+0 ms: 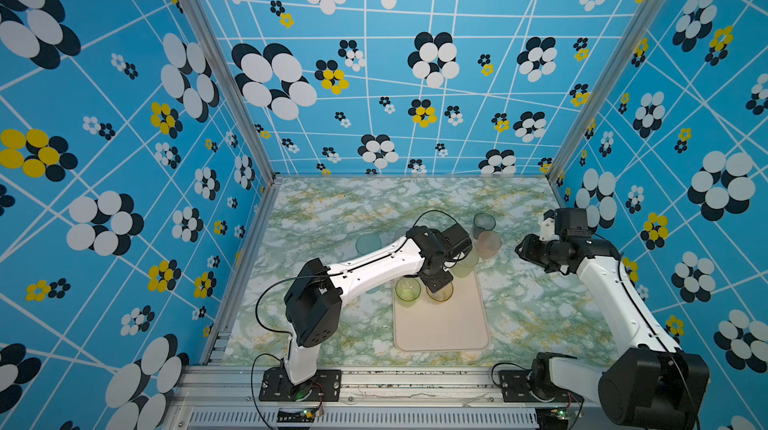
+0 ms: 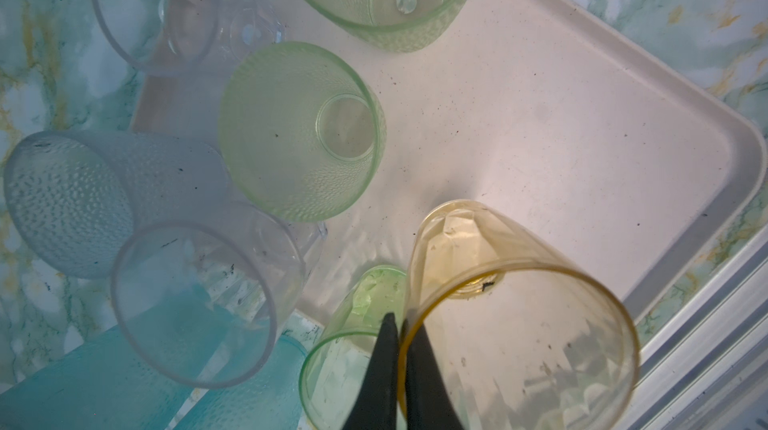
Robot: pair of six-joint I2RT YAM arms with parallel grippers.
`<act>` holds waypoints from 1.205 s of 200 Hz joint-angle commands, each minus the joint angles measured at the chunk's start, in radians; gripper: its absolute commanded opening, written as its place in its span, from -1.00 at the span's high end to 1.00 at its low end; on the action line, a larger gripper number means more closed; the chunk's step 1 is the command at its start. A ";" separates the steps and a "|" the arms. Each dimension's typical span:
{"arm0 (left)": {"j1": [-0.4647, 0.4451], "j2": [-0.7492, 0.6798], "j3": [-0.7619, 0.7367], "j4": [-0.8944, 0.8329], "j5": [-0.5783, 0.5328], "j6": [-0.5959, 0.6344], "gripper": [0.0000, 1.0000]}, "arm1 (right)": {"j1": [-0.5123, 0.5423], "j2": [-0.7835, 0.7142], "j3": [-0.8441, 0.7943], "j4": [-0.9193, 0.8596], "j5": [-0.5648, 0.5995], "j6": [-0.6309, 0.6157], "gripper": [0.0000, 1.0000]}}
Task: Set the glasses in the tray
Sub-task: 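Lower the amber glass onto the tray and open the left gripper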
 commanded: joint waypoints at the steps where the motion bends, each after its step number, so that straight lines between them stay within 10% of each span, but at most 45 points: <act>1: 0.013 0.038 -0.013 0.021 0.046 0.021 0.92 | 0.006 -0.016 0.018 -0.036 -0.004 -0.009 0.11; 175: 0.054 0.119 -0.033 0.063 0.081 0.033 0.89 | 0.016 0.019 0.023 -0.029 0.002 -0.009 0.11; 241: 0.059 0.109 -0.047 0.075 0.069 0.028 0.52 | 0.020 0.024 0.032 -0.034 0.006 -0.005 0.11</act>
